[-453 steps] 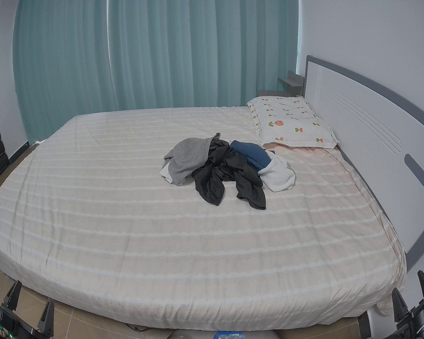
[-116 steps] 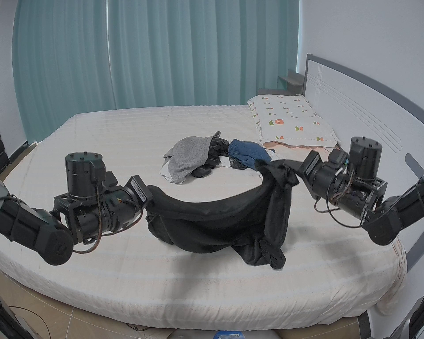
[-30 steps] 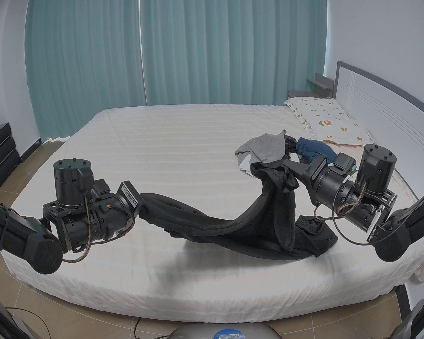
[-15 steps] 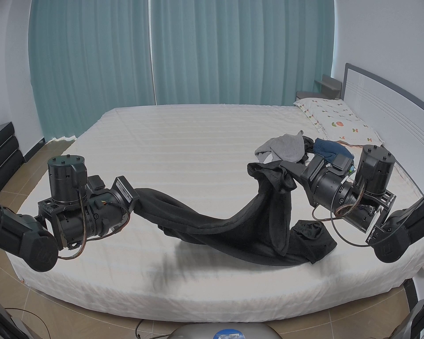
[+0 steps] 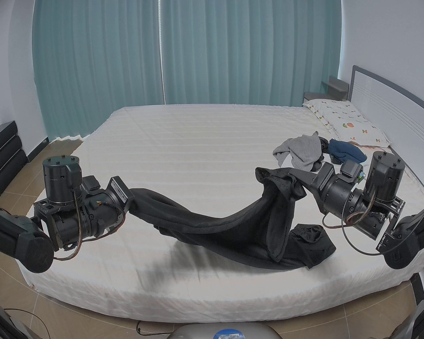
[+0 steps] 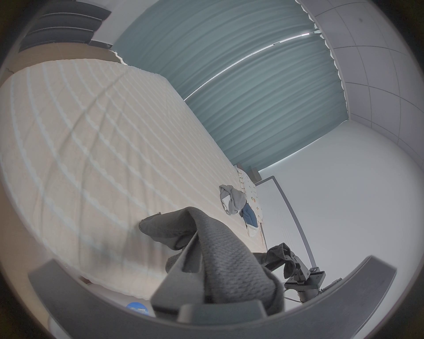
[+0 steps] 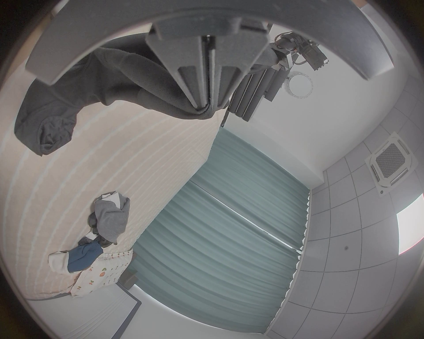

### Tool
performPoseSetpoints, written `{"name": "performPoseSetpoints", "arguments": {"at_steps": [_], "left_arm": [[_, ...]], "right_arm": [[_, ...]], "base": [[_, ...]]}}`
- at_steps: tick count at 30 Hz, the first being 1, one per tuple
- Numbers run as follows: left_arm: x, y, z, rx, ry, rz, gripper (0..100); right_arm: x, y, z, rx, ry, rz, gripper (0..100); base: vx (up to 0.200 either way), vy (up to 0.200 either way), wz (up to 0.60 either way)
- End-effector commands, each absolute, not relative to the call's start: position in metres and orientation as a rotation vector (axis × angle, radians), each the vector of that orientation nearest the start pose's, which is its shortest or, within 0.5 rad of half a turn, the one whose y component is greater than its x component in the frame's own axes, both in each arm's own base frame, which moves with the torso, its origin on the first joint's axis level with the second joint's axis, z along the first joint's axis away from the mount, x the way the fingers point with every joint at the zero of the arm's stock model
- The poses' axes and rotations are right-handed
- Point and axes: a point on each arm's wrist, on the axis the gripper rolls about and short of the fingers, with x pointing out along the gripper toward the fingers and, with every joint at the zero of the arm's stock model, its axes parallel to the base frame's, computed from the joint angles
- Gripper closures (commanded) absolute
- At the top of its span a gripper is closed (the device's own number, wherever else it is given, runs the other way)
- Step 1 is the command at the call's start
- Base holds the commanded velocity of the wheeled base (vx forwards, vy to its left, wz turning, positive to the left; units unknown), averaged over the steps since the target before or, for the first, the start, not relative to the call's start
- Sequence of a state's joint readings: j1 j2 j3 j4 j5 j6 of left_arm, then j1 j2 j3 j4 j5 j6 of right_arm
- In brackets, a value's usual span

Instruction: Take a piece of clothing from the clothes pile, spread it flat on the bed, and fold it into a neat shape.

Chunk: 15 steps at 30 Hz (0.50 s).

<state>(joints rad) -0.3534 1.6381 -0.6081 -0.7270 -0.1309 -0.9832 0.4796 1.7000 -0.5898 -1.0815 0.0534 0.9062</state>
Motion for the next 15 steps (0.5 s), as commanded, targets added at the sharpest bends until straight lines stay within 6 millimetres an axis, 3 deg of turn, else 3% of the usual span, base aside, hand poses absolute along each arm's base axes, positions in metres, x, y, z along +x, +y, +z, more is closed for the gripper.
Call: {"name": "performPoseSetpoints", "arguments": {"at_steps": [1, 5, 10, 15], "left_arm": [[0.249, -0.098, 0.155, -0.917, 0.529, -0.295, 100], [0.245, -0.097, 0.154, -0.915, 0.534, -0.29, 100], [0.234, -0.097, 0.153, -0.911, 0.544, -0.3, 100], [0.211, -0.094, 0.165, -0.911, 0.512, -0.347, 100]], "right_arm": [[0.239, 0.125, 0.176, 0.875, 0.256, 0.487, 100], [0.23, 0.121, 0.173, 0.87, 0.268, 0.48, 100], [0.216, 0.114, 0.175, 0.865, 0.262, 0.486, 100], [0.196, 0.105, 0.184, 0.845, 0.229, 0.503, 100]], "base": [[0.0, 0.0, 0.0], [0.0, 0.0, 0.0], [-0.2, 0.0, 0.0], [-0.2, 0.0, 0.0]]}}
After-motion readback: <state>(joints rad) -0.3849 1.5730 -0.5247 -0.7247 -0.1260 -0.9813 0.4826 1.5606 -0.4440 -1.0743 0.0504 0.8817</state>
